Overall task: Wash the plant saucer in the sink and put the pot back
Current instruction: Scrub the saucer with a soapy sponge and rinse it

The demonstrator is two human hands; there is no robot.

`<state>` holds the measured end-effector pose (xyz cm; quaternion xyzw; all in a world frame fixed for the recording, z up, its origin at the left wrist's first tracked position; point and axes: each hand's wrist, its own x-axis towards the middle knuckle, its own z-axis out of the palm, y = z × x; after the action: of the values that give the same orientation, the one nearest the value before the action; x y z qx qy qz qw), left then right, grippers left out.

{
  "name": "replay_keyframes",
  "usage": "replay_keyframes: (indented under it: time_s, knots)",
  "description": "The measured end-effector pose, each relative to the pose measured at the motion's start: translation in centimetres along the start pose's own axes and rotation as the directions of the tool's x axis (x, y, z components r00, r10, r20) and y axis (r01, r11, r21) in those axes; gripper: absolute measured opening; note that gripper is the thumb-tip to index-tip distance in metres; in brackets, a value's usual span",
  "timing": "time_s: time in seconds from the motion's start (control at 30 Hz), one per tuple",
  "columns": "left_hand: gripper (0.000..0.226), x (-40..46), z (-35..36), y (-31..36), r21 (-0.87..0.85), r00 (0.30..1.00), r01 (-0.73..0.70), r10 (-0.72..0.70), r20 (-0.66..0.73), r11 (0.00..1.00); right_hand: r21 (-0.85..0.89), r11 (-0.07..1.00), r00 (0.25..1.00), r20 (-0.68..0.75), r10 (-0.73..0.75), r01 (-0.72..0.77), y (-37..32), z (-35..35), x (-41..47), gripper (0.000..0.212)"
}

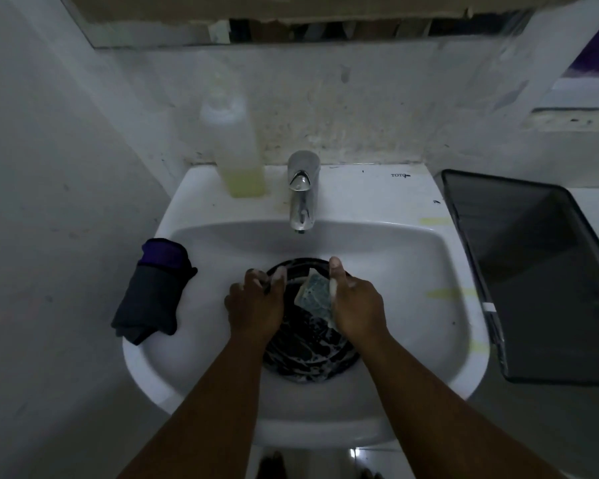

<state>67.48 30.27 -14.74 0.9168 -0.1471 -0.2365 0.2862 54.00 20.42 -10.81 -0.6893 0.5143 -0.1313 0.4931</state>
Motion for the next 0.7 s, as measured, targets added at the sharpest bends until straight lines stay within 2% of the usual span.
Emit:
replay_keyframes:
  time_s: [0.07, 0.2, 0.3, 0.4, 0.5, 0.7]
  knots:
    - [0.048, -0.1, 0.0, 0.1, -0.067, 1.000, -0.021, 0.020, -0.013, 0.998, -0.006, 1.000, 1.000, 0.008, 0.021, -0.021, 0.5, 0.3, 0.3, 0.072]
    - [0.045, -0.4, -0.6, 0.3, -0.197, 0.987, -0.158, 0.147, -0.072, 0.968, 0.009, 0.996, 0.995, 0.028, 0.091, -0.091, 0.8, 0.2, 0.5, 0.072]
    - [0.041, -0.7, -1.0, 0.6, -0.295, 0.981, -0.191, 0.175, -0.078, 0.936, 0.004, 0.996, 0.995, 0.045, 0.092, -0.092, 0.4, 0.0, 0.4, 0.073]
    - [0.042, -0.9, -1.4, 1.1, -0.363, 0.971, -0.231, 0.194, -0.136, 0.903, 0.098, 0.993, 0.997, 0.029, 0.068, -0.071, -0.3, -0.2, 0.1, 0.070]
    - [0.042, -1.0, -2.1, 1.4, -0.406, 0.967, -0.236, 0.174, -0.185, 0.883, 0.177, 0.984, 0.999, 0.032, -0.027, 0.021, -1.5, -0.6, -0.2, 0.066]
    - [0.038, -1.7, -3.8, 2.3, -0.545, 0.982, -0.156, 0.068, -0.177, 0.824, 0.171, 0.952, 0.965, 0.028, -0.261, 0.252, -4.7, -1.7, -1.3, 0.063]
